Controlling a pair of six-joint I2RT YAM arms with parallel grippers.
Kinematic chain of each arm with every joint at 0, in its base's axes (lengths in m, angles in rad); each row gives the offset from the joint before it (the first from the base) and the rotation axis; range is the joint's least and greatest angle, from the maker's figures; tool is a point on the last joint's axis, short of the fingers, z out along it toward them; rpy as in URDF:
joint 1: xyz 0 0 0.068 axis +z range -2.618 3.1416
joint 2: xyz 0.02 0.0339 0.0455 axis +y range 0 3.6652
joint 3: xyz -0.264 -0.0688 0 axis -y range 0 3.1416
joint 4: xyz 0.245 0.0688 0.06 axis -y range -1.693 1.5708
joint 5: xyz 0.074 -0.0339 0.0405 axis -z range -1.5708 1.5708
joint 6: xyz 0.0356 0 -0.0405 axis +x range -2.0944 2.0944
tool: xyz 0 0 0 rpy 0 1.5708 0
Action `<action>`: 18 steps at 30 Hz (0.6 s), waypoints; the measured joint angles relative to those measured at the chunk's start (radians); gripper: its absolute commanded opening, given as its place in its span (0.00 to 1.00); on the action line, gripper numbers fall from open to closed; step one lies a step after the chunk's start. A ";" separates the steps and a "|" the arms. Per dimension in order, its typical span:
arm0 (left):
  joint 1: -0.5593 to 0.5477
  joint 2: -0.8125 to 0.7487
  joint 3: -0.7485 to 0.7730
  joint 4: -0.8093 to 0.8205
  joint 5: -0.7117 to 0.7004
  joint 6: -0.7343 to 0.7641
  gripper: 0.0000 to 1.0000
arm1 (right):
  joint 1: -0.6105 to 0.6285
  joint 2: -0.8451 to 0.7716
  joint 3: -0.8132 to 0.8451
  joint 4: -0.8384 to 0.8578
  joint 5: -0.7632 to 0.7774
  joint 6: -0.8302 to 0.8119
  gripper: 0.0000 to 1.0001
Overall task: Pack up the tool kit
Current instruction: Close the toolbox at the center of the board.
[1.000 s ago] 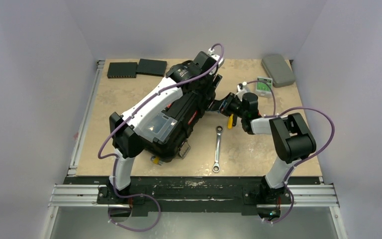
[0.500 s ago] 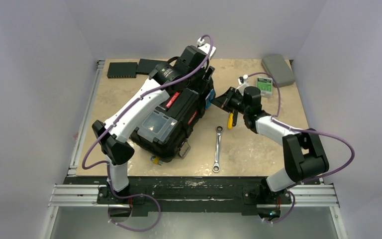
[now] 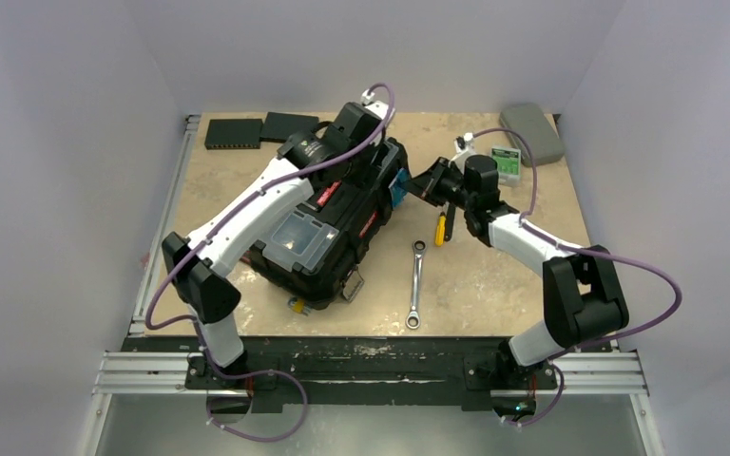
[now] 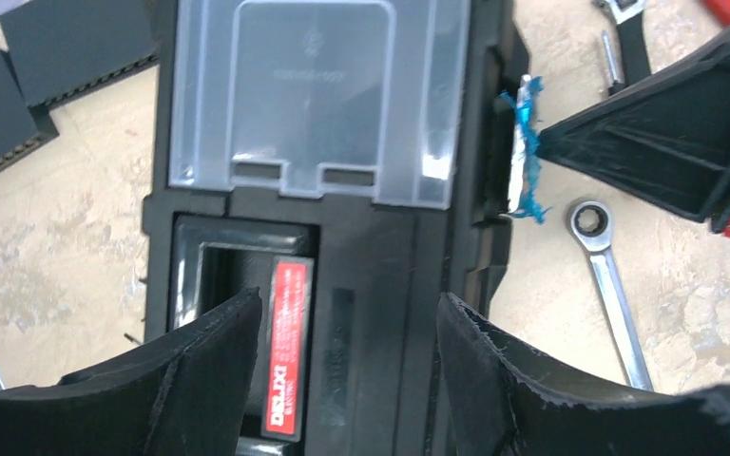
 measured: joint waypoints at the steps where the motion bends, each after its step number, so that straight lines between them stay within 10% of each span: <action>1: 0.008 -0.018 -0.026 0.010 0.000 -0.003 0.65 | 0.002 0.000 0.006 -0.003 0.000 0.000 0.00; 11: 0.065 -0.261 -0.271 0.155 -0.047 -0.062 0.70 | 0.019 0.000 0.061 -0.035 0.005 -0.021 0.01; 18: 0.123 -0.375 -0.515 0.276 -0.095 -0.142 0.71 | 0.019 0.042 0.071 -0.055 0.006 -0.017 0.27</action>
